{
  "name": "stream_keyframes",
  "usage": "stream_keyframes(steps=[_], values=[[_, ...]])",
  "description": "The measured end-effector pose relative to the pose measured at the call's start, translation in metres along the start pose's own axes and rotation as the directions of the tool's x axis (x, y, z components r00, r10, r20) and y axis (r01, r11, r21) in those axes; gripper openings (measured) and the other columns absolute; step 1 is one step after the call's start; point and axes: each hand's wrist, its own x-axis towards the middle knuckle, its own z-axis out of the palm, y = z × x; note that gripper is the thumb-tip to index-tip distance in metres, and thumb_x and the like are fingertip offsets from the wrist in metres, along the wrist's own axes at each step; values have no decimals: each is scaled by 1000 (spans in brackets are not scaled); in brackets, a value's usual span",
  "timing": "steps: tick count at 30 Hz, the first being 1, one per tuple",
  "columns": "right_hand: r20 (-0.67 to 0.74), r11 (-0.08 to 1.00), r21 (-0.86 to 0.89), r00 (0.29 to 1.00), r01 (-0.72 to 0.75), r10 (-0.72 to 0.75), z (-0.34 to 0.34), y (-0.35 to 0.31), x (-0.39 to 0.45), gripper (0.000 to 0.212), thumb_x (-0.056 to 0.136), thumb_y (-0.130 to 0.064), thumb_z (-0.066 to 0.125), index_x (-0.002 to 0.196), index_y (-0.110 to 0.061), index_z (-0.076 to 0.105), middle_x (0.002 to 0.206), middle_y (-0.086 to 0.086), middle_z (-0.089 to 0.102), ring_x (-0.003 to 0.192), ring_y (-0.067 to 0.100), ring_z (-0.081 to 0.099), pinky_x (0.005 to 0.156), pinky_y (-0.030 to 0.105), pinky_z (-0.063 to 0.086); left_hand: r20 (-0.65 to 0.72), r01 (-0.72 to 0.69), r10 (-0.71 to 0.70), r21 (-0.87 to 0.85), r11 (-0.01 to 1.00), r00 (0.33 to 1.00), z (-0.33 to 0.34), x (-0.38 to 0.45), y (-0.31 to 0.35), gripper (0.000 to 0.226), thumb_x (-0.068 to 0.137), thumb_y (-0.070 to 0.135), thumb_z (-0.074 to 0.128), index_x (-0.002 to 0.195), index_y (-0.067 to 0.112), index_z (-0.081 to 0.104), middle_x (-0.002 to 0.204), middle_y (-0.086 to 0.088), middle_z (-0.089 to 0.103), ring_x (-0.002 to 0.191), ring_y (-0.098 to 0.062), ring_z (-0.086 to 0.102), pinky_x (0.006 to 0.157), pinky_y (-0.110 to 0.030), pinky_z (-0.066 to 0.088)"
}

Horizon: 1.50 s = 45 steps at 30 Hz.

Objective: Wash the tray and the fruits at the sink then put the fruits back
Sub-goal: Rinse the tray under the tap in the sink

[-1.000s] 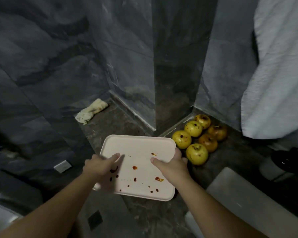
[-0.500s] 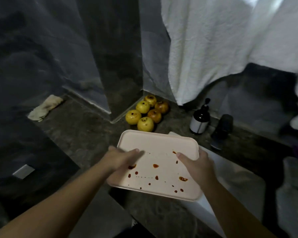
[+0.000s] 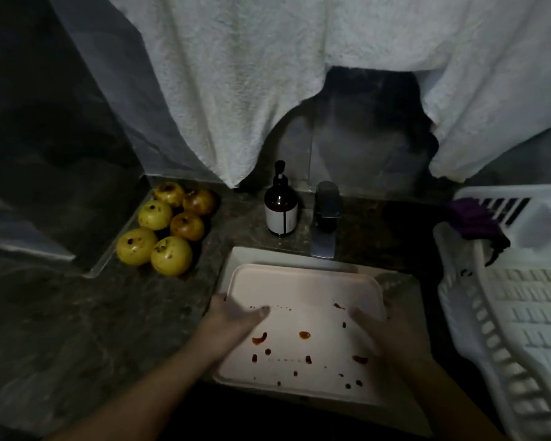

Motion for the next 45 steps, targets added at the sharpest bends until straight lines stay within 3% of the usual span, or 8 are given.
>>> stream_keyframes(steps=[5,13,18,25,29,35,42,45], values=[[-70,996,-70,996,51,-56,9,19,27,87,80,-62,76,150,-24,41,146,6,53,123,28,57,94,42,48,-56,-90,88,-19,996,994,19,24,-4,107,70,61,88,154,20,35,103,18,53,79,7,50,58,-12,40],[-113,975,-85,970,207,-216,-3,24,39,125,43,-88,71,147,-27,42,141,1,56,122,26,59,98,53,54,-53,-184,181,-72,980,982,29,33,-21,95,70,61,88,143,27,39,111,12,62,94,-13,69,74,-31,58],[-136,959,-177,960,219,-244,0,37,42,99,71,-70,77,149,-24,36,143,5,55,119,27,60,93,53,57,-10,-193,193,-70,979,981,32,36,-45,88,65,67,89,131,31,43,108,2,74,85,-19,79,77,-43,65],[-241,967,-214,952,137,-188,2,49,38,122,59,-78,76,156,-30,21,148,9,47,115,31,57,78,40,53,10,-351,351,4,936,936,32,61,-44,89,73,59,85,141,16,47,117,-6,70,99,-27,73,91,-49,60],[-314,987,-120,939,108,-141,11,58,6,114,54,-78,71,150,-34,29,130,5,56,84,17,55,52,29,40,57,-387,388,-21,922,920,29,46,-38,86,83,54,79,150,13,42,128,-12,63,105,-31,69,89,-49,60],[-316,974,-122,922,192,-221,-5,47,-16,119,46,-82,64,148,-26,39,127,2,60,99,25,64,76,41,57,53,-434,439,-76,897,897,27,23,-25,64,93,41,74,143,11,49,115,-11,68,97,-28,72,78,-42,61],[-291,967,-114,923,229,-253,-19,34,11,122,45,-83,66,149,-27,37,121,0,56,84,18,57,63,35,49,2,-409,412,-105,906,911,37,39,-16,83,90,35,77,158,27,29,103,-4,60,87,-25,72,52,-31,58],[-285,969,-125,928,214,-241,-15,29,35,117,46,-82,67,147,-33,37,112,-3,59,80,14,58,55,31,45,-36,-439,438,-71,895,898,36,63,-13,88,85,37,78,157,36,25,108,-3,63,88,-25,74,59,-34,57]])
